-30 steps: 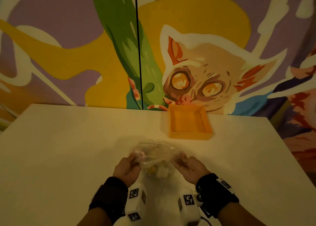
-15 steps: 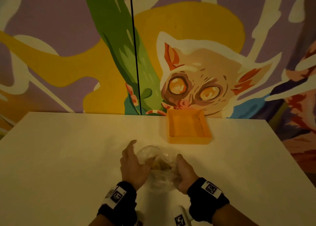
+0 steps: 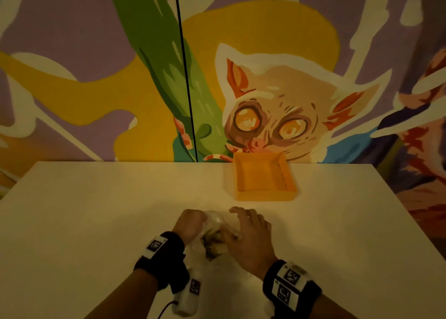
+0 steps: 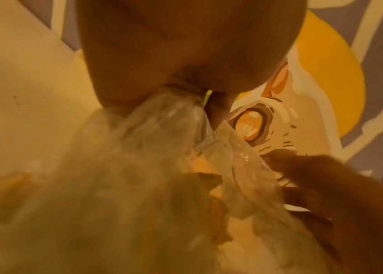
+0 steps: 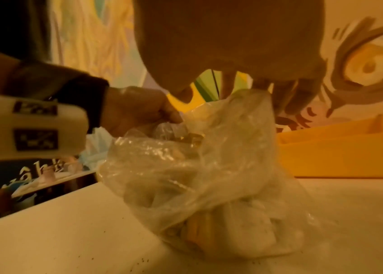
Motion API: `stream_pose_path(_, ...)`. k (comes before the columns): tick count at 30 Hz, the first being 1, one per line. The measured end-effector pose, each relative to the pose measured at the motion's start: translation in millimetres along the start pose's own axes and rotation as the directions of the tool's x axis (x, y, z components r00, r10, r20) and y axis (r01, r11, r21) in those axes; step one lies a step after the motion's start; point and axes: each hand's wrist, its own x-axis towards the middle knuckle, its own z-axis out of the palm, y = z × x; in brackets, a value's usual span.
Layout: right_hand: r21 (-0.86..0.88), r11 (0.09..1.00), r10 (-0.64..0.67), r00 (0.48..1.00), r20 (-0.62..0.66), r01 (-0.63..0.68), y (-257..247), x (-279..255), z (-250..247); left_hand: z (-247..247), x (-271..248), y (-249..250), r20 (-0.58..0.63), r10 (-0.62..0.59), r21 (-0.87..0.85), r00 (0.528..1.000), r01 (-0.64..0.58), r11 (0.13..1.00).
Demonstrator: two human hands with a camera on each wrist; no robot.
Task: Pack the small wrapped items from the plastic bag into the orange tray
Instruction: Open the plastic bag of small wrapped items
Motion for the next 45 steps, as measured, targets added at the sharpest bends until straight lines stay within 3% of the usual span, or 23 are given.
stream_pose_path(2,-0.017,0.996,-0.085,0.993,0.082,0.086,-3,4,5,2,-4,4,0.06,-0.07,-0.082,0.996,0.075,0.994)
stream_pose_path(5,0.289,0.954,-0.115,0.988,0.105,0.081,-3,9,12,3,-8,7,0.082,-0.079,-0.145,0.993,0.091,0.985)
stream_pose_path(6,0.371,0.928,-0.069,0.993,0.097,0.028,-1,12,13,4,-6,4,0.052,-0.017,-0.031,0.999,0.019,0.999)
stream_pose_path(8,0.368,0.927,0.033,0.995,0.094,-0.066,1,18,13,5,-5,-6,0.01,0.185,0.248,0.983,-0.182,0.951)
stream_pose_path(11,0.387,0.894,0.14,0.962,0.233,-0.224,3,30,11,3,-4,-20,0.121,0.427,0.415,0.896,-0.437,0.798)
stream_pose_path(14,0.523,0.769,0.204,0.916,0.345,-0.368,3,40,6,3,-2,-19,0.153,0.473,0.478,0.868,-0.484,0.733)
stream_pose_path(17,0.509,0.751,0.235,0.891,0.388,-0.42,2,41,3,7,-1,-22,-0.009,0.332,0.417,0.943,-0.298,0.858)
stream_pose_path(19,0.388,0.827,0.27,0.894,0.359,-0.406,3,33,3,7,3,-29,-0.152,0.118,0.139,0.981,-0.097,0.985)
stream_pose_path(20,0.306,0.861,0.304,0.893,0.332,-0.407,6,28,3,5,6,-34,-0.178,0.003,-0.037,0.984,-0.01,0.999)
stream_pose_path(23,0.213,0.853,0.384,0.85,0.361,-0.476,14,7,1,0,4,-40,-0.153,-0.204,-0.382,0.967,0.132,0.915)
stream_pose_path(25,0.431,0.679,0.437,0.799,0.413,-0.595,19,1,4,1,-6,-41,-0.064,-0.282,-0.635,0.957,0.179,0.752)
stream_pose_path(26,0.548,0.55,0.47,0.776,0.422,-0.631,22,0,7,3,-10,-43,-0.04,-0.288,-0.649,0.957,0.195,0.736)
stream_pose_path(28,0.672,0.36,0.512,0.739,0.437,-0.647,28,4,10,7,-15,-47,-0.088,-0.258,-0.429,0.962,0.197,0.882)
stream_pose_path(30,0.709,0.273,0.515,0.721,0.463,-0.65,31,7,10,10,-16,-53,-0.173,-0.104,-0.015,0.979,0.103,0.995)
stream_pose_path(32,0.731,0.272,0.51,0.738,0.442,-0.626,29,9,9,7,-18,-54,-0.192,0.137,0.281,0.972,-0.08,0.956)
stream_pose_path(33,0.741,0.286,0.494,0.756,0.429,-0.607,27,11,9,5,-19,-51,-0.184,0.268,0.378,0.946,-0.183,0.907)
stream_pose_path(36,0.769,0.345,0.419,0.822,0.387,-0.538,18,12,8,3,-20,-26,-0.026,0.552,0.624,0.834,-0.418,0.661)
stream_pose_path(39,0.802,0.315,0.36,0.845,0.395,-0.508,10,15,11,6,-7,0,0.249,0.524,0.781,0.814,-0.489,0.388)
stream_pose_path(41,0.823,0.228,0.31,0.84,0.445,-0.52,7,17,9,7,7,10,0.373,0.404,0.806,0.835,-0.507,0.305)
stream_pose_path(43,0.837,0.104,0.277,0.824,0.495,-0.538,4,17,4,6,15,17,0.434,0.285,0.807,0.855,-0.51,0.299)
stream_pose_path(45,0.827,0.084,0.286,0.809,0.514,-0.556,5,17,-2,5,20,19,0.464,0.241,0.745,0.853,-0.522,0.415)
